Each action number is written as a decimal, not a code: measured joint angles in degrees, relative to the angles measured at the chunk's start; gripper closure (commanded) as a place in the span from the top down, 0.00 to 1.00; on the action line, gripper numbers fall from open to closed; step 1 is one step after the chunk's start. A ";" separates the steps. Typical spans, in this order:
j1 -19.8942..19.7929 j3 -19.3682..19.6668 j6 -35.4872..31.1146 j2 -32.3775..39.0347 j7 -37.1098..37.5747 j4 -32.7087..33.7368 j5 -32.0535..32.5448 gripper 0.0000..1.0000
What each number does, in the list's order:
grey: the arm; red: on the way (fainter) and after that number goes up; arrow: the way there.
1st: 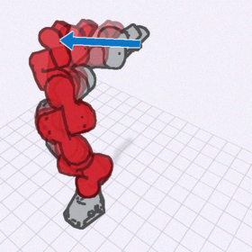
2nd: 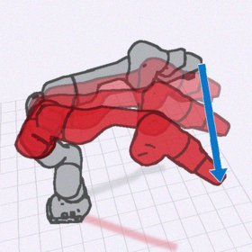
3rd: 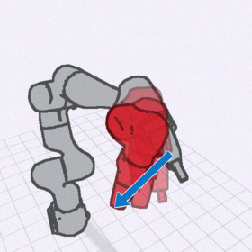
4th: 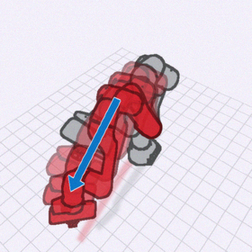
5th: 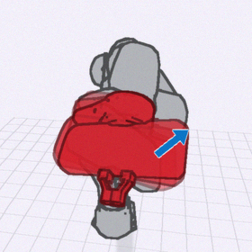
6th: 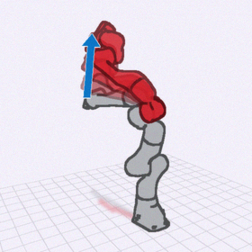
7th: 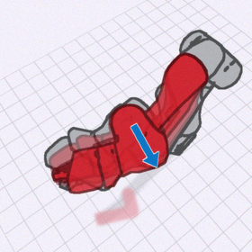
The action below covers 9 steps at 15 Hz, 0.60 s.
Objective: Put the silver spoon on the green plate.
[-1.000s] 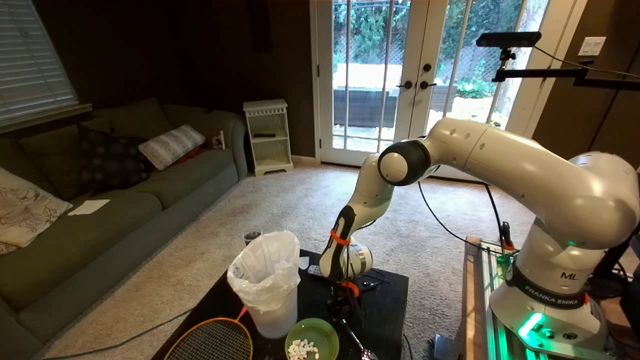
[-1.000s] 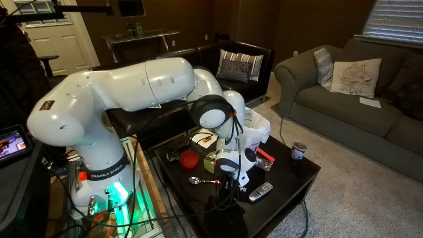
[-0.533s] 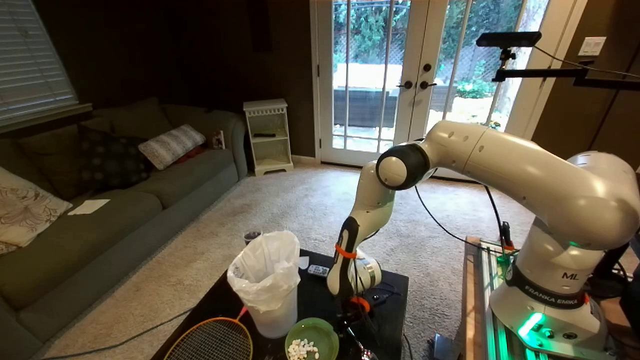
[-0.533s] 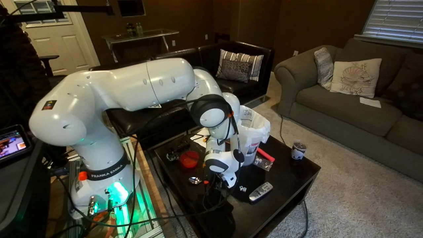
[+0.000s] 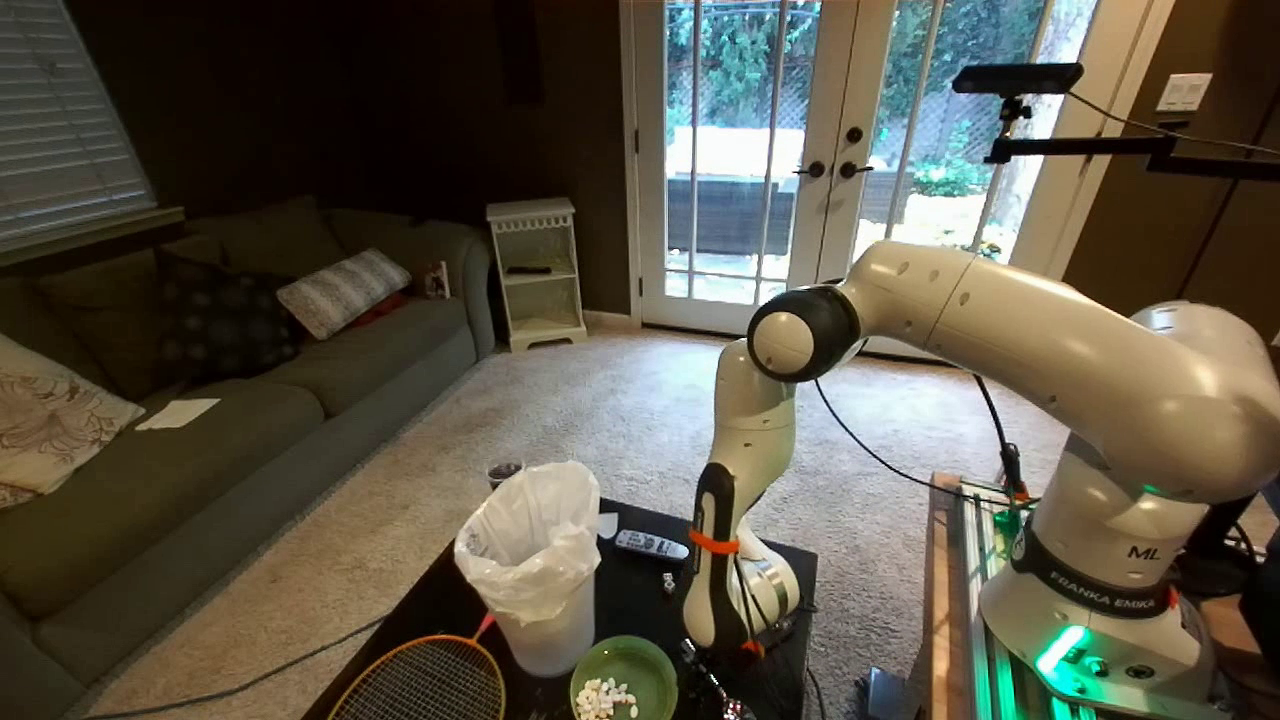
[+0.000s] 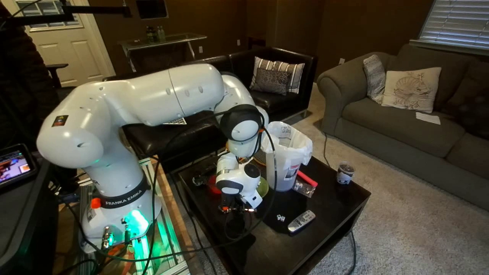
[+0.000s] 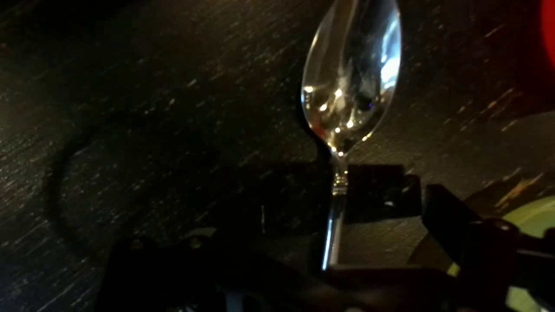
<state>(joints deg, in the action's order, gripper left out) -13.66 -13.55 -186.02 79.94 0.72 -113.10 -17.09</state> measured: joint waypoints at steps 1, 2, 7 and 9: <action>1.03 0.02 -2.80 -0.51 0.47 -1.50 0.00 1.00; 2.24 0.10 -5.34 -1.24 1.25 -3.05 0.00 1.00; 8.54 1.22 -10.76 -5.60 6.65 -8.57 -0.05 1.00; 8.82 1.37 -10.76 -6.10 6.98 -8.94 0.08 1.00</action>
<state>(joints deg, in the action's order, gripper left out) -4.84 -12.17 -196.78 73.85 7.70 -122.04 -17.01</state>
